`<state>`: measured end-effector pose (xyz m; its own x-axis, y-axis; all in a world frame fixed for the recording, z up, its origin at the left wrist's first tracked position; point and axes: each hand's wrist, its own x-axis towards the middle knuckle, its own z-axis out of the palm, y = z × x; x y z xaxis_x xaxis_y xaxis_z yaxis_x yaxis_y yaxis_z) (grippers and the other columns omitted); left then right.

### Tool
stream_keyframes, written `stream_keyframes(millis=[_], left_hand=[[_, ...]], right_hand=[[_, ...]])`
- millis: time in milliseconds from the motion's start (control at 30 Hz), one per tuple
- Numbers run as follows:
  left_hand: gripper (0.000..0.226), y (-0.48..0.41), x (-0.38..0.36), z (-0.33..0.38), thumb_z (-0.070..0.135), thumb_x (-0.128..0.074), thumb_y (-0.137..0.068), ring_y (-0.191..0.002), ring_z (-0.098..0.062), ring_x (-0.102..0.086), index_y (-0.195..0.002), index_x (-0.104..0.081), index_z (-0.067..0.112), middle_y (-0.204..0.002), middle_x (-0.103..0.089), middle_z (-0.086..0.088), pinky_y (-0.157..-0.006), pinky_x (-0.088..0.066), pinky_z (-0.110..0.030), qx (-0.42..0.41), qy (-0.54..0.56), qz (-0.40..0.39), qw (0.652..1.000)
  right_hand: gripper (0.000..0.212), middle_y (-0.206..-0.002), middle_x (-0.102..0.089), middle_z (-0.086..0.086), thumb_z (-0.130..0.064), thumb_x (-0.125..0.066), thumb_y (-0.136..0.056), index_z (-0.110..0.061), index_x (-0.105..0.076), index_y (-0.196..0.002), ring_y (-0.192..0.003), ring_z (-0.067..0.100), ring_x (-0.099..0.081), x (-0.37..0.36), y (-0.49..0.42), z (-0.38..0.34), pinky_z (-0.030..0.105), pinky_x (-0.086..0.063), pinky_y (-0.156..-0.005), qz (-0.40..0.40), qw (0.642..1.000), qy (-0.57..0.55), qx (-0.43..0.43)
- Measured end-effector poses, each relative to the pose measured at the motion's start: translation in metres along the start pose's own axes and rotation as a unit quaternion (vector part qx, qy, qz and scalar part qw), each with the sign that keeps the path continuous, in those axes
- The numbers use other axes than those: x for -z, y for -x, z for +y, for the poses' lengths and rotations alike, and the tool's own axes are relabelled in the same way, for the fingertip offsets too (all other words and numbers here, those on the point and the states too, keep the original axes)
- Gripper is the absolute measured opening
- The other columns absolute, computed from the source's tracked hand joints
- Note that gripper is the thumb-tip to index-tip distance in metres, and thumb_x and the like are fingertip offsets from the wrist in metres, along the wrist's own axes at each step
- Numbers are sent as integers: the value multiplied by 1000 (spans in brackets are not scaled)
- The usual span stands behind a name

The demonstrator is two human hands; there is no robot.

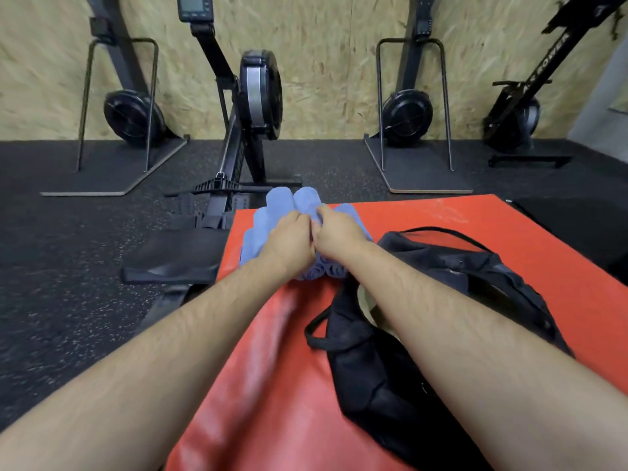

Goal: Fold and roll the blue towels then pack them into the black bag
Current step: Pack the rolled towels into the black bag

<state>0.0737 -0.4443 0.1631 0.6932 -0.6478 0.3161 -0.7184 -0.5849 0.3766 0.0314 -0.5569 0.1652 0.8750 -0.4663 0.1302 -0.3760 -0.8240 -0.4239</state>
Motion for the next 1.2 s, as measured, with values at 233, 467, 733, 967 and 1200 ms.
stream_keyframes(millis=[233, 467, 733, 967, 1200], left_hand=[[33, -2, -7, 0, 36, -33, -88, -99, -33, -55, -98, -57, 16, -106, -60, -10, -76, -41, -37, 38, 20, 17, 999], [45, 24, 12, 57, 49, -46, -99, -104, -26, -64, -124, -53, 12, -113, -66, -9, -87, -49, -37, 130, 254, -5, 958], [52, 88, 0, 117, 21, -79, -78, -87, -11, -67, -123, -54, 25, -109, -69, 1, -69, -52, -16, 9, 254, -150, 955], [57, 101, -38, 148, 14, -76, -73, -104, -12, -60, -124, -56, 25, -114, -64, 7, -91, -49, -31, -135, 125, -247, 951], [50, 84, -73, 148, 21, -68, -77, -102, -24, -59, -121, -46, 26, -113, -63, -4, -88, -50, -39, -106, 49, -248, 962]], right_hand=[[22, -75, -53, 1, -36, -47, -84, -17, -53, -73, -72, 24, -51, 9, -10, 1, 29, -43, -64, 20, 980, -173, -101], [34, -108, -70, 5, -22, -56, -82, -18, -58, -115, -98, 23, -67, 46, 85, 22, 41, -54, -91, 94, 914, -379, -108], [48, -124, -57, -3, -24, -65, -71, -25, -61, -119, -116, 17, -47, 99, 193, 111, 36, -46, -94, 196, 976, -93, -15], [81, -136, -50, 1, -41, -70, -74, -27, -38, -147, -131, 23, -37, 96, 219, 175, 37, -29, -107, -49, 992, 92, 68], [54, -116, -60, 4, -39, -65, -79, -19, -43, -123, -108, 29, -56, 86, 201, 189, 36, -34, -79, -59, 991, 119, 28]])
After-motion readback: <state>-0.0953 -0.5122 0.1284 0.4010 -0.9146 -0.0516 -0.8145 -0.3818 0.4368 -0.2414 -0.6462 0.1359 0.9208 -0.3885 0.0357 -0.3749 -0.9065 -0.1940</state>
